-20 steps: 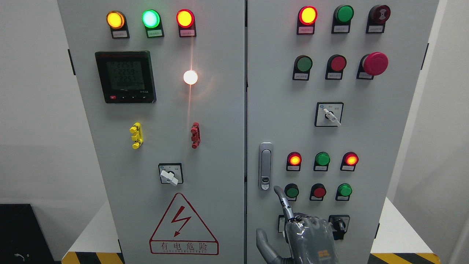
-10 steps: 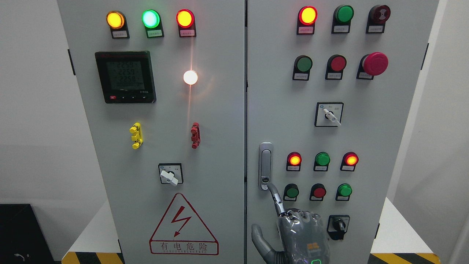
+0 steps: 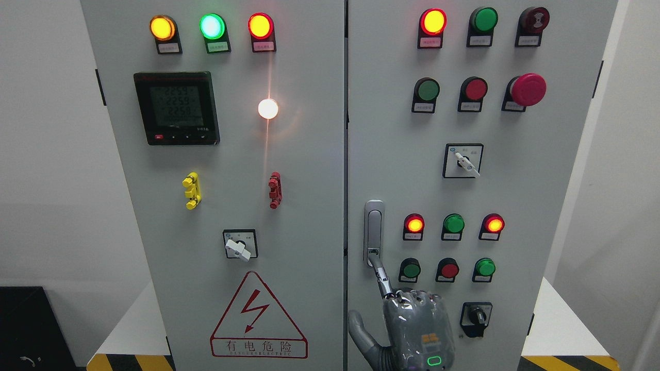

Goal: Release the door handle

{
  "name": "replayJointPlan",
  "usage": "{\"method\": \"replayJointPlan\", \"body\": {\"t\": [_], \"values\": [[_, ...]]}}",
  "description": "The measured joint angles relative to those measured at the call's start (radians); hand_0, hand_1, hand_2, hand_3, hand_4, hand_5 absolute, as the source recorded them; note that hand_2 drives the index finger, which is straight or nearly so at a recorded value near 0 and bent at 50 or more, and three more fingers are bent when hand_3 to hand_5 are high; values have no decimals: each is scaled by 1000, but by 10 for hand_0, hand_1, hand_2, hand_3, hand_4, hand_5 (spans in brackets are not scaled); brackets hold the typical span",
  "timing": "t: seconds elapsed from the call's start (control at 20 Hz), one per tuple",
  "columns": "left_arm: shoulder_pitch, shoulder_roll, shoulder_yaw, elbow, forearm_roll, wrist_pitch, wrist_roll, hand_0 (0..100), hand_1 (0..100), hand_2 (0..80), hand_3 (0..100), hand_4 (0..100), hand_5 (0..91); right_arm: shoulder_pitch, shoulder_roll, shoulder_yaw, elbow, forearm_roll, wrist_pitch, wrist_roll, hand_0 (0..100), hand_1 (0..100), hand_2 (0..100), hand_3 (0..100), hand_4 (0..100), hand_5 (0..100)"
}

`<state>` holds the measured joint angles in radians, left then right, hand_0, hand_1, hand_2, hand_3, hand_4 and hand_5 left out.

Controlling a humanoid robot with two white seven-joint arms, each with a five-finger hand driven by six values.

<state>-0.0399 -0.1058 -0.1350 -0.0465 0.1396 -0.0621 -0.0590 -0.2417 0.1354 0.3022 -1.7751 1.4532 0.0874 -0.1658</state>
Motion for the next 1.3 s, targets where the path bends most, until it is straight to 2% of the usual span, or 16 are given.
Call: {"method": "replayJointPlan", "body": {"t": [1.3], "values": [[0,0,0,0,0,0,0,120,556,0,0,0,0,-42,0,7,60,6,47,0,477,303,0,1000,1000,1000]]}}
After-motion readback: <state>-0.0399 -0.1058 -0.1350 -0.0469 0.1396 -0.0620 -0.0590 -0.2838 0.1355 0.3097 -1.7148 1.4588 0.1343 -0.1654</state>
